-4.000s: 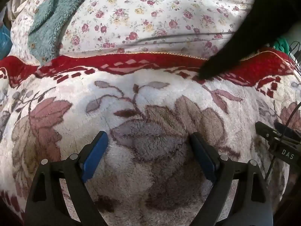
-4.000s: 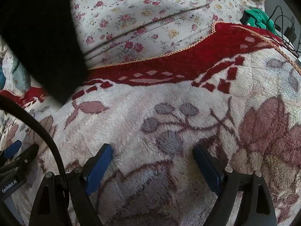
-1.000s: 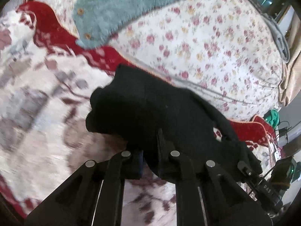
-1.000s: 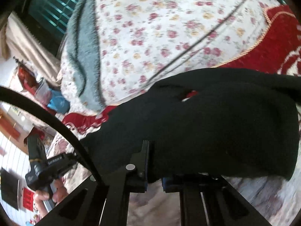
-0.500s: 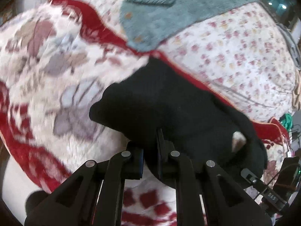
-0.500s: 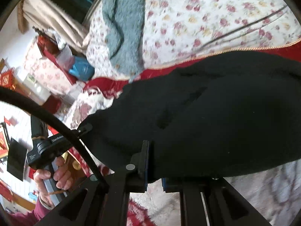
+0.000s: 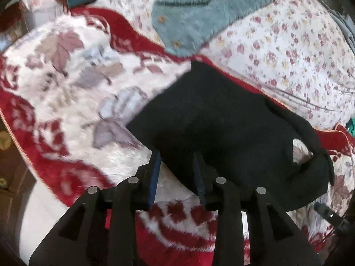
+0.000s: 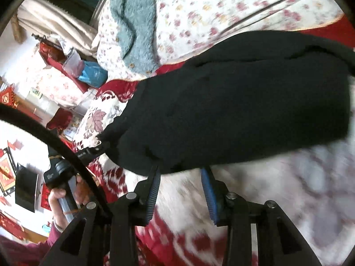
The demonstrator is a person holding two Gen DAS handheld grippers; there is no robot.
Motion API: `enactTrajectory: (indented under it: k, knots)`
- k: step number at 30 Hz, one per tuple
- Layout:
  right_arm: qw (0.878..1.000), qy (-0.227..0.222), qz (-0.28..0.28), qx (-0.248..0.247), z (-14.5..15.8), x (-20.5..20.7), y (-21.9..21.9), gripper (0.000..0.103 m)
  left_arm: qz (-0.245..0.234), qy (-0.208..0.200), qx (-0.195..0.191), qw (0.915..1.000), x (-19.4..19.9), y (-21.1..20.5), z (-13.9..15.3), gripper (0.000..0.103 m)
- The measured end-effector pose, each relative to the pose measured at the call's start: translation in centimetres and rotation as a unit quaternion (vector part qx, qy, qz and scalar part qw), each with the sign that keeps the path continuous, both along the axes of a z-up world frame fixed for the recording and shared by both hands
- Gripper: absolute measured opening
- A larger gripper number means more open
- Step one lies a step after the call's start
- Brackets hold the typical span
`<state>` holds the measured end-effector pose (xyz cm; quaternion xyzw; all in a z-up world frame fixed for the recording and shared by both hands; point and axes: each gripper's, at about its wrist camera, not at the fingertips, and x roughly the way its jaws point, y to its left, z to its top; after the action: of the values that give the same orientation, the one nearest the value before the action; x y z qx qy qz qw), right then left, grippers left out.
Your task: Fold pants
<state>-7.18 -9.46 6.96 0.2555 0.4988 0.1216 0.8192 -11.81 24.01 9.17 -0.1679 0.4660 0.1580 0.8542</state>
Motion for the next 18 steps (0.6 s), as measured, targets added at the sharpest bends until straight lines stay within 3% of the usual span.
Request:
enactTrajectory:
  k: [4,9,14,18]
  knots:
    - [0.997,-0.011,-0.074,-0.023,1.4,-1.8,-5.2,0.037,-0.033,-0.013,-0.005,0.9993,-0.4,-1.9,2.0,0.030]
    - [0.988,-0.002,-0.150,-0.046,1.4,-1.9,-11.2,0.037,-0.108,-0.021,-0.063,0.9919,0.9,-6.7,2.6,0.051]
    - [0.986,0.013,-0.165,-0.027,0.0,0.5,-14.3,0.037,-0.196,-0.001,-0.086,0.9769,2.8,-14.1,1.2,0.051]
    - [0.986,0.002,-0.166,-0.011,-0.9,2.1,-15.9,0.037,-0.245,0.023,-0.076,0.9664,4.5,-19.1,-0.7,0.051]
